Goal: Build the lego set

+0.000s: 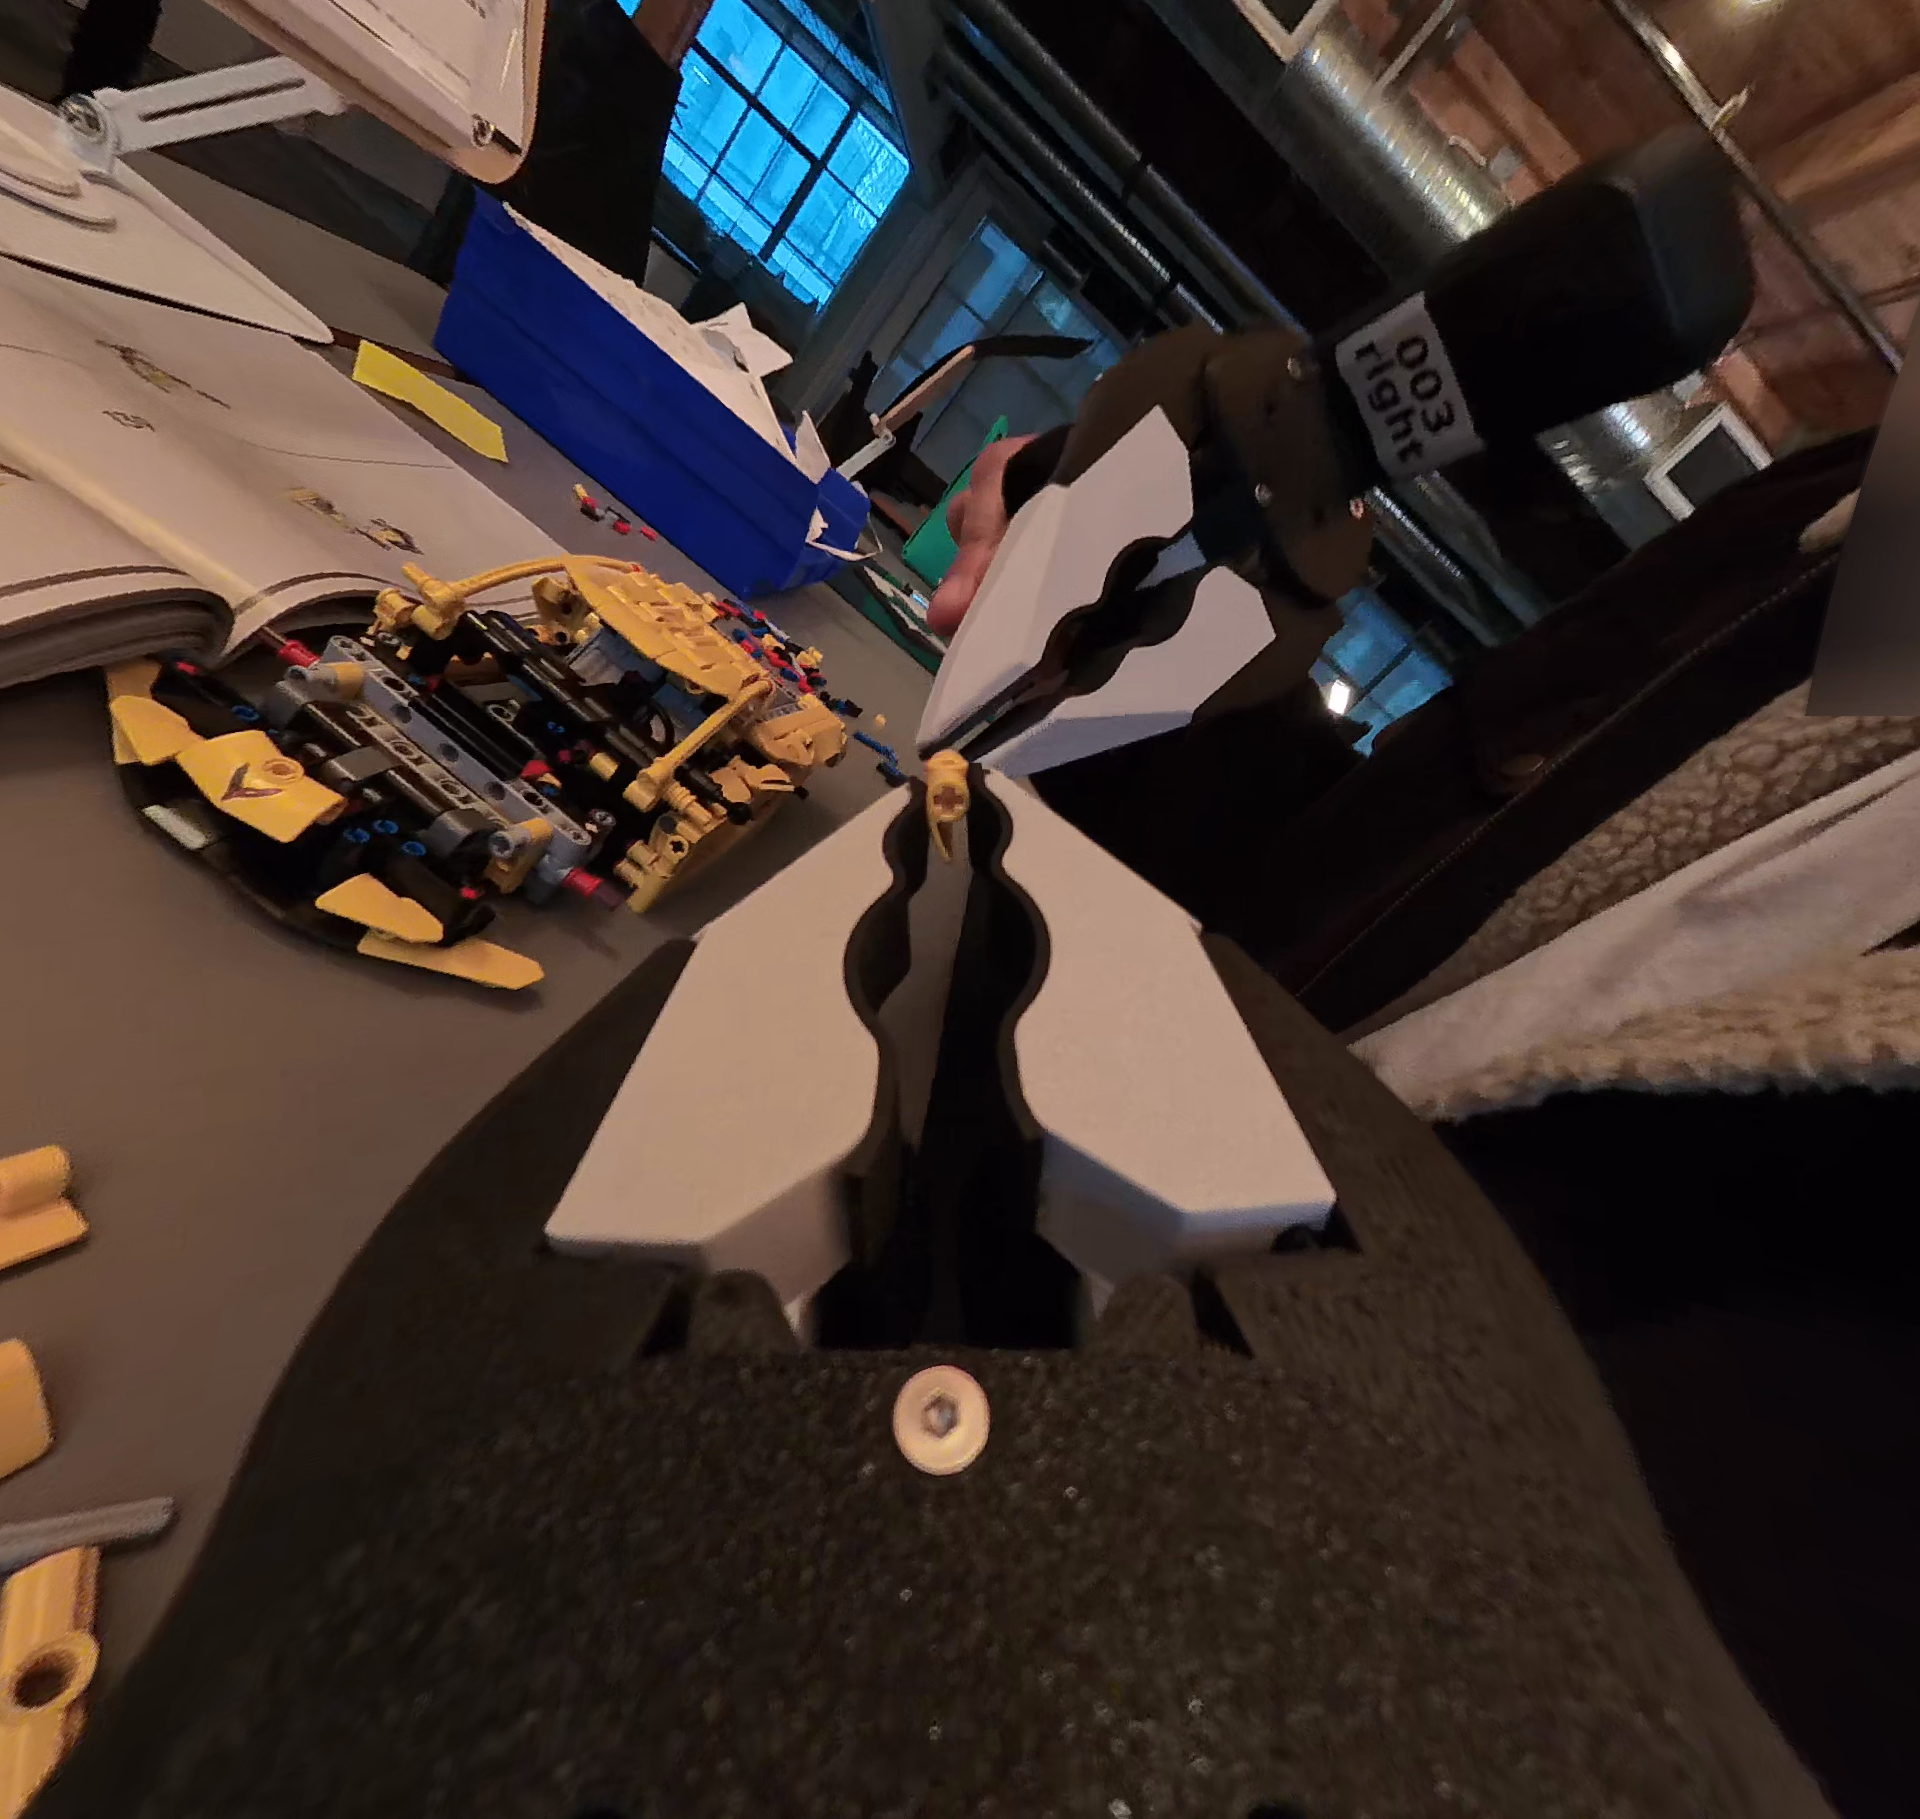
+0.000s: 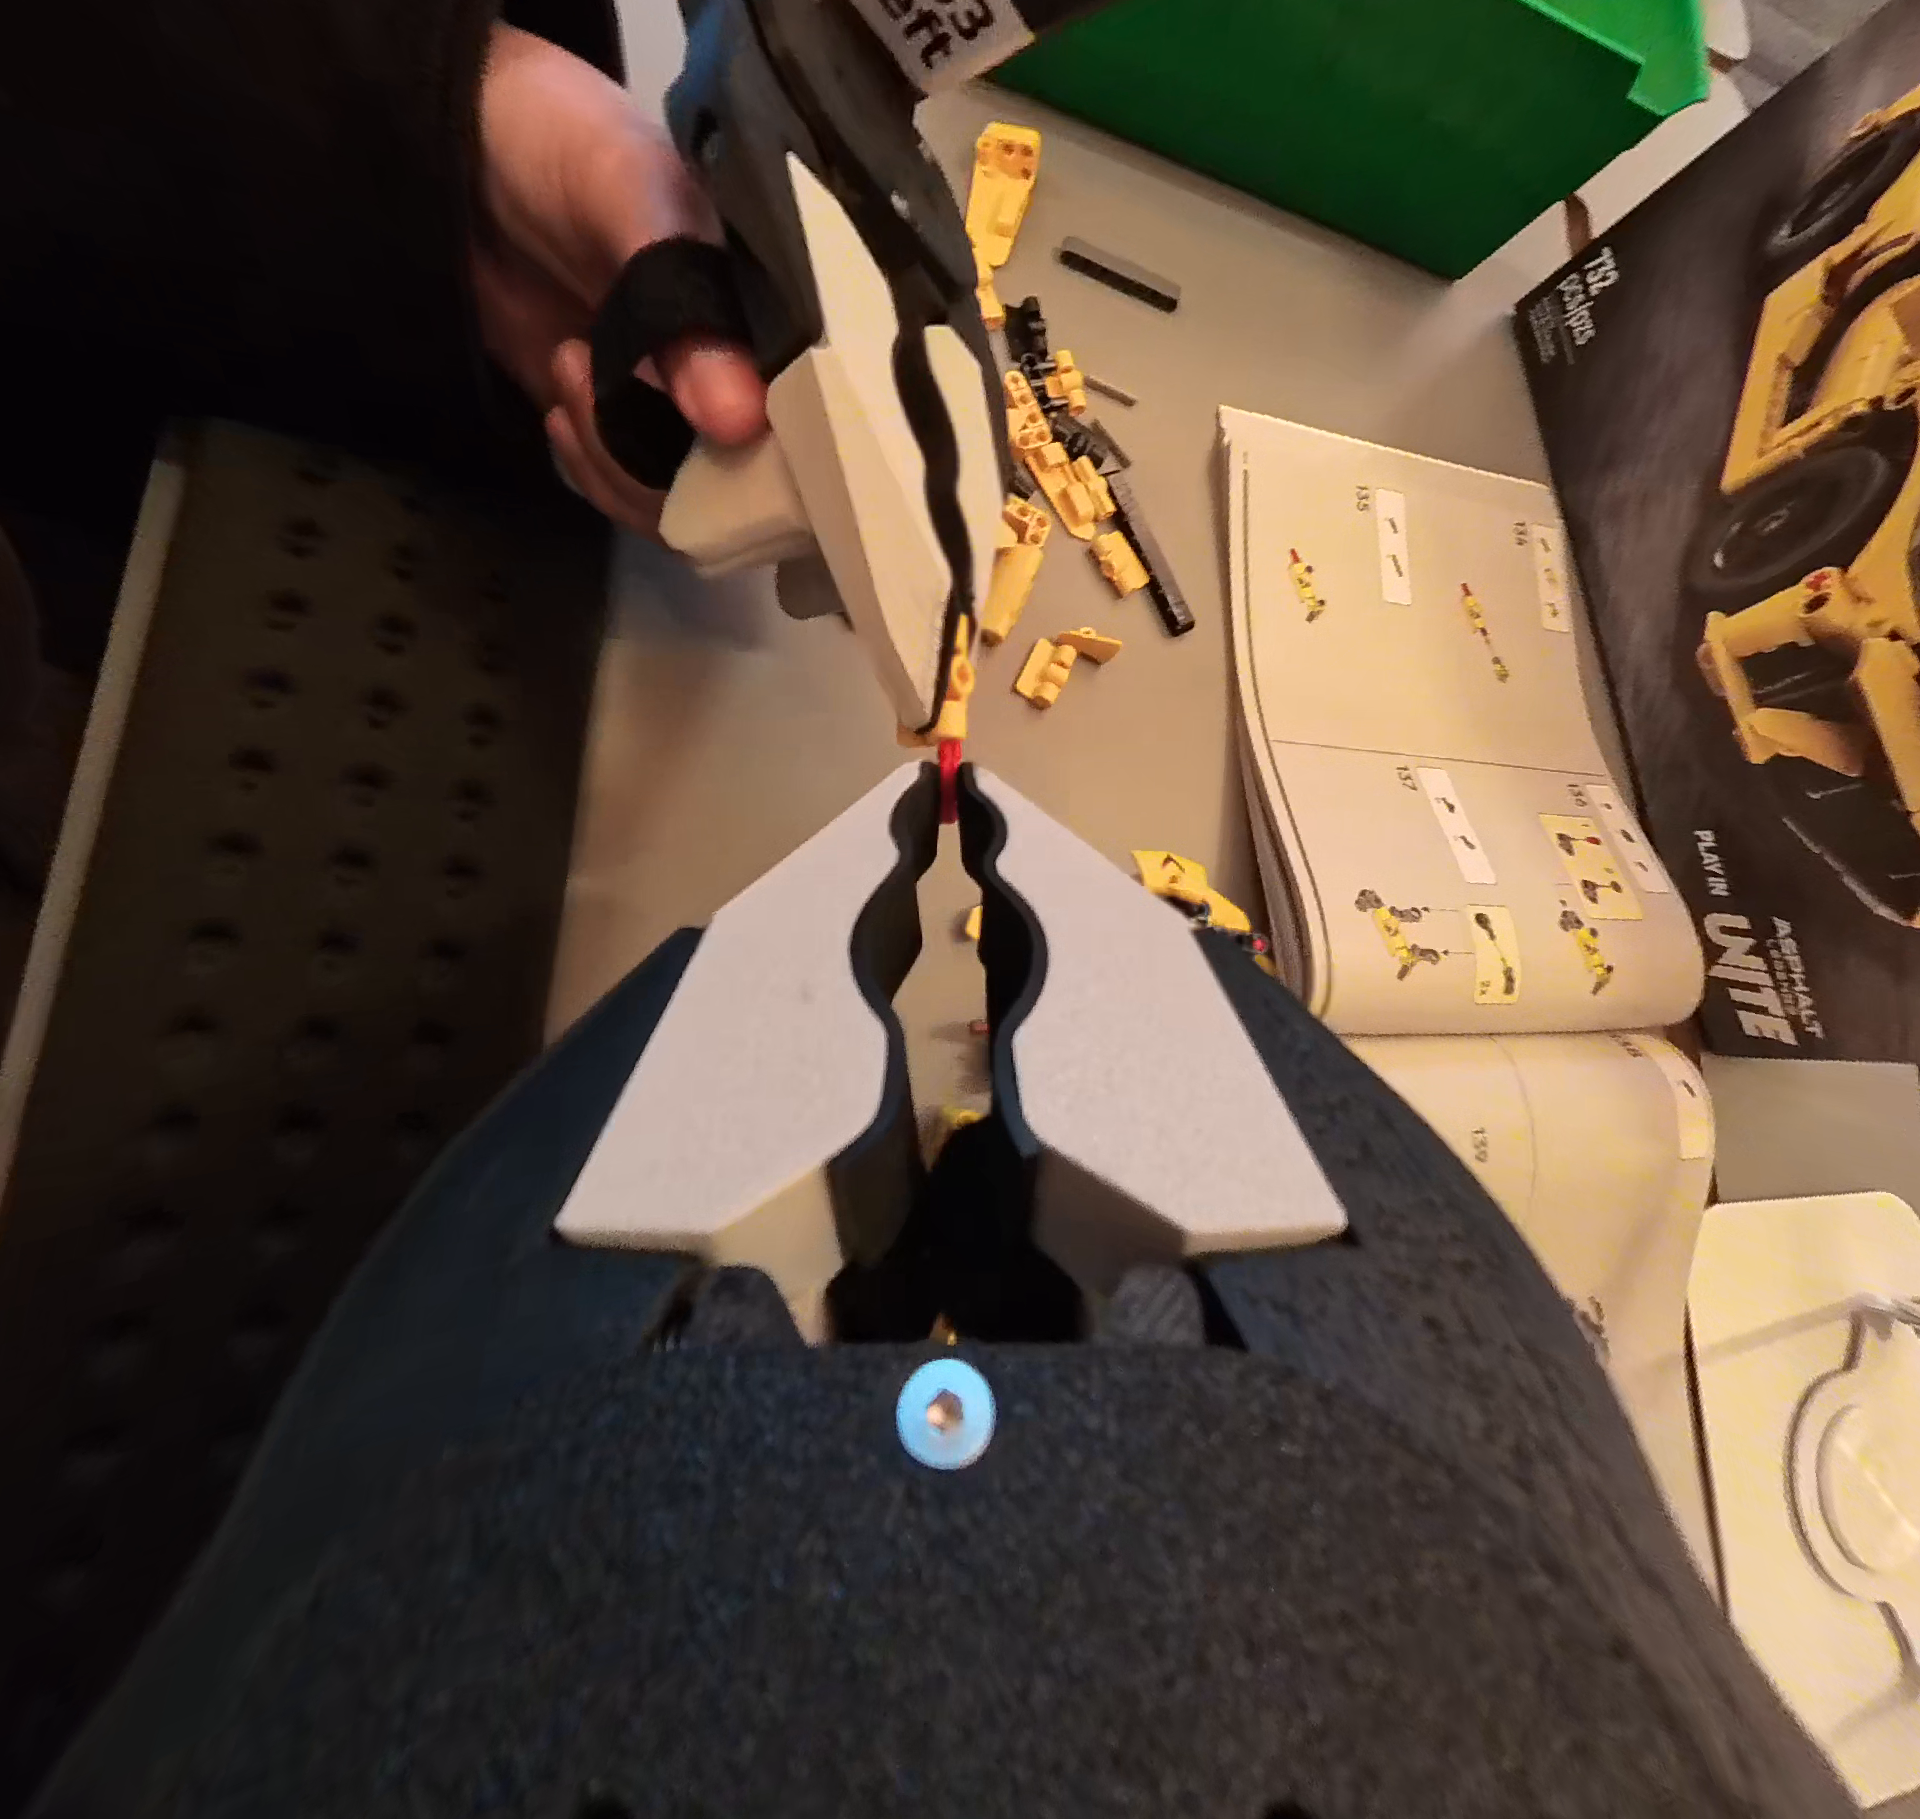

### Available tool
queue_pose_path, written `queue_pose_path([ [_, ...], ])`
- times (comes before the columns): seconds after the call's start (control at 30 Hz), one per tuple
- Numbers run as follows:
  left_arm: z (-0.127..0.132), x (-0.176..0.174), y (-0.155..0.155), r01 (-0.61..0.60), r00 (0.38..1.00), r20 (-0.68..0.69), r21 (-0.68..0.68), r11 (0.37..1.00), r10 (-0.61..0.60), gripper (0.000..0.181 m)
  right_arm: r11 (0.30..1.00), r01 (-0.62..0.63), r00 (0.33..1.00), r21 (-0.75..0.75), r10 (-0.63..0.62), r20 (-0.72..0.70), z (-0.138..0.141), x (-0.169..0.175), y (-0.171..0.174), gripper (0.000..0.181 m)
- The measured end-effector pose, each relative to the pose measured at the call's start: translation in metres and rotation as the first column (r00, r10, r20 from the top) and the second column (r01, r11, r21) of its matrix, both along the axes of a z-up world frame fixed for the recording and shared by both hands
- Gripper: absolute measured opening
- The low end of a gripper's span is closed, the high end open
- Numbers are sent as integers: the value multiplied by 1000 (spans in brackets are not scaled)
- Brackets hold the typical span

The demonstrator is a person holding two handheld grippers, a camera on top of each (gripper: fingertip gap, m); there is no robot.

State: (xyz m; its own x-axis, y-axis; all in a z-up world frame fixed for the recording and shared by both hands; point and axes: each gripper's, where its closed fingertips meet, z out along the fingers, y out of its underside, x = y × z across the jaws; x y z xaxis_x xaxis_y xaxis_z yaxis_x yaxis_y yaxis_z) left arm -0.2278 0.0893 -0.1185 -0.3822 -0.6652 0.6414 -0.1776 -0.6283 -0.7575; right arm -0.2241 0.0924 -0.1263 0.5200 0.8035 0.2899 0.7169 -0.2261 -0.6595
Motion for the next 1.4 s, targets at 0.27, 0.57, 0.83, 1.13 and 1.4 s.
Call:
queue_pose_path([
  [0.27, 0, 0, -11, 23, 1000, 15, 83, 996, -24, 6, 997, -63, 994, -55, 58, -88, 2, -2, -11, 2],
  [0.57, -5, 2, -14, 32, 999, -10, 96, 995, -31, 6, 989, -53, 982, -137, 27, -185, -4, -1, -12, 2],
  [0.83, -25, 10, -12, -2, 993, -115, 210, 978, 27, 6, 982, 11, 990, -188, -38, -136, -25, 6, -10, 2],
  [1.13, -36, 13, -9, -14, 984, -167, 277, 961, 63, 6, 971, 48, 984, -235, -85, -153, -35, 9, -7, 2],
  [1.4, -10, 7, -9, -18, 999, -45, 182, 983, 26, 6, 970, 5, 921, -243, -99, -377, -11, 1, -7, 4],
])
